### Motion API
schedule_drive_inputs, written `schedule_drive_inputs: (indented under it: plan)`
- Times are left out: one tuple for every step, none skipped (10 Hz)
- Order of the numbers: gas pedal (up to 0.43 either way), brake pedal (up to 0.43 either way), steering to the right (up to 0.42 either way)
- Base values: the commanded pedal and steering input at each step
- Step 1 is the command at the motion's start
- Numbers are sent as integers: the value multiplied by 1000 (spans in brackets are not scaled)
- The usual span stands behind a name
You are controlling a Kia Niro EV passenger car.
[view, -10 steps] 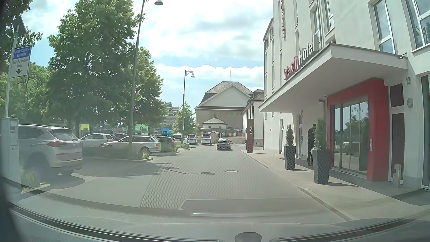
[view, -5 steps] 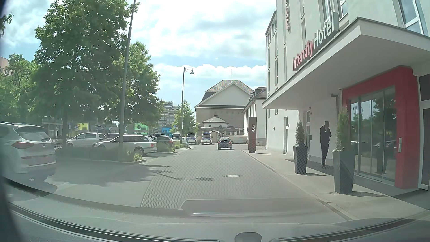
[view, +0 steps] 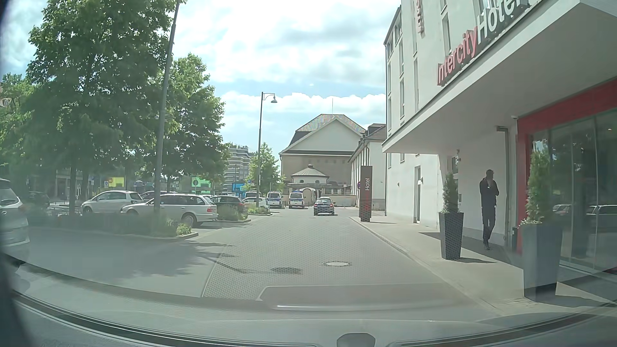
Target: Follow the waypoints while adhering to traffic rules and regulations
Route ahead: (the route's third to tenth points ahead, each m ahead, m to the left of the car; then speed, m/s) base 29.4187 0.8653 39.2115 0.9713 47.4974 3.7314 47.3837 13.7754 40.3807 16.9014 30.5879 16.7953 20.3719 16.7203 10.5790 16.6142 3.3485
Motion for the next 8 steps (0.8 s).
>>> schedule_drive_inputs:
  plan:
    - [20,30,-8]
    - [20,30,-8]
    - [20,30,-8]
    - [20,24,-8]
    - [20,30,-8]
    - [20,30,-8]
    - [20,30,-7]
    - [20,30,-8]
